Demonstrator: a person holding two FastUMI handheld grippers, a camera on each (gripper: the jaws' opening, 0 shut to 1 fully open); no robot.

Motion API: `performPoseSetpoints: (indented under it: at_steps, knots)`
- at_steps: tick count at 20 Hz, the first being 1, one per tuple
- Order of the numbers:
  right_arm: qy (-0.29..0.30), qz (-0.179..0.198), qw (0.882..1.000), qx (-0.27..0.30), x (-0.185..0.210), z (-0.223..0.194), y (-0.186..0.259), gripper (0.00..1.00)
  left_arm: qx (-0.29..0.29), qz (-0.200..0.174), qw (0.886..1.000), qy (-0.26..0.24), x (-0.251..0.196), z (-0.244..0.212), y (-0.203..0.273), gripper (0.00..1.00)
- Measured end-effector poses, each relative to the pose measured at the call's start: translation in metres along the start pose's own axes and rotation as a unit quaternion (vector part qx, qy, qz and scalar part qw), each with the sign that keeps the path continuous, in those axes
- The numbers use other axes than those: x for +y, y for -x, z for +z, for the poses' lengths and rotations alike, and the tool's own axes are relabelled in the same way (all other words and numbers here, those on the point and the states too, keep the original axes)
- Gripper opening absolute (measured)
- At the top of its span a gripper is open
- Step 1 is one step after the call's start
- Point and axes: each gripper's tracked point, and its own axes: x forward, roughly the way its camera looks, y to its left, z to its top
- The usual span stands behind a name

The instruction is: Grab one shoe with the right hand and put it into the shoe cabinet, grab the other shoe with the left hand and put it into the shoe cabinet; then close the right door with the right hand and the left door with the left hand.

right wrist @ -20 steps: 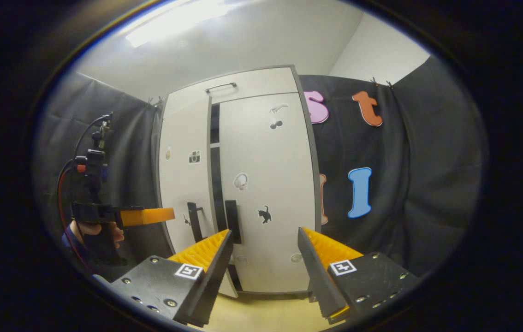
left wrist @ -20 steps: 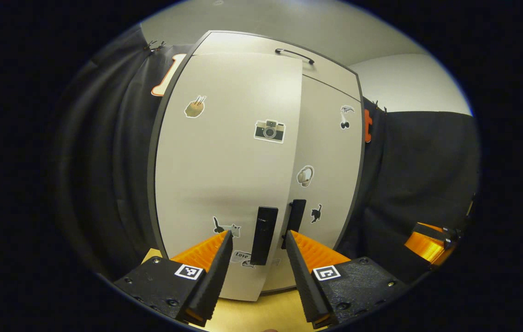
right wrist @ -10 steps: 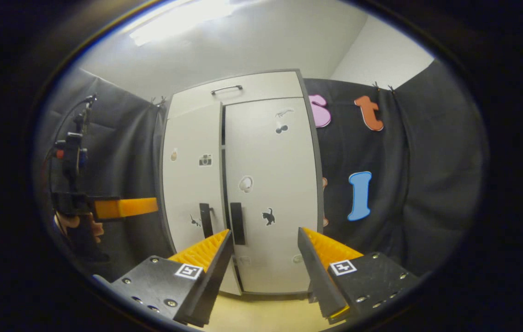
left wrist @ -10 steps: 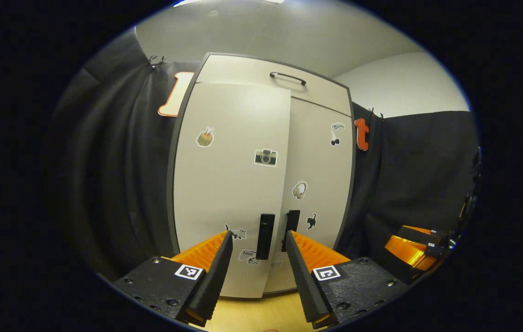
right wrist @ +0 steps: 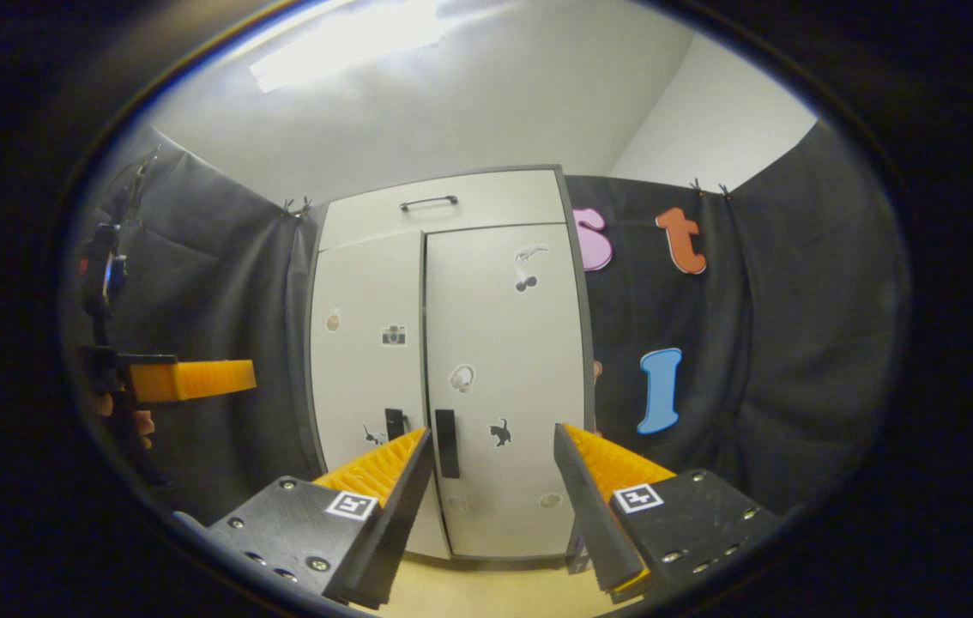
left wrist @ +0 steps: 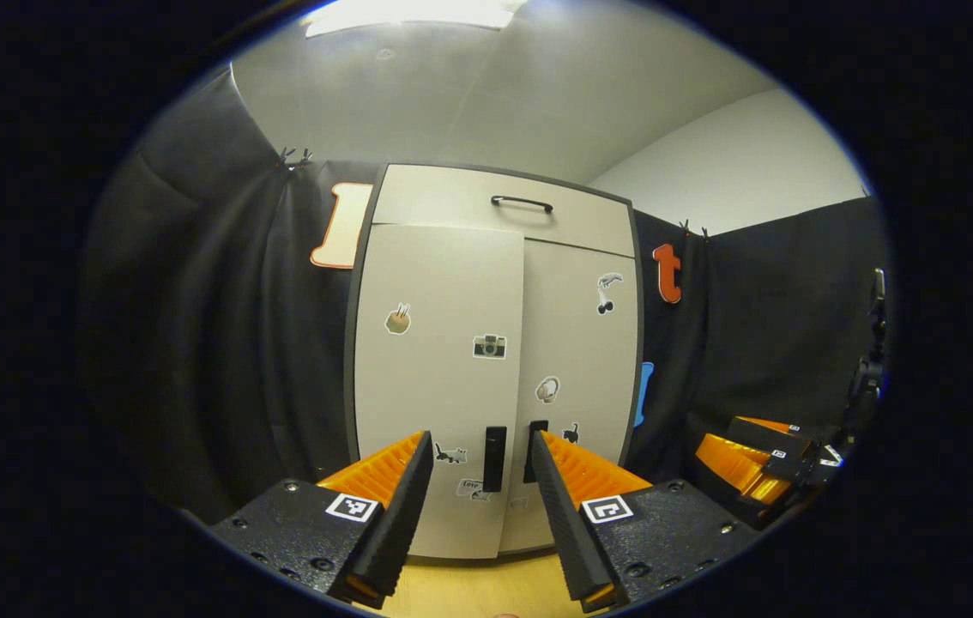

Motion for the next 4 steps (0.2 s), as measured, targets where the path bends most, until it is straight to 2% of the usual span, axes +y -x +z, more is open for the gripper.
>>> performPoseSetpoints:
  at_steps: [4]
  knots:
    - [-0.001, 0.004, 1.0, 0.003, 0.003, -0.0012, 0.0046, 0.85, -0.003, 0.0, 1.0, 0.003, -0.0022, 0.0016, 0.0065, 0.72]
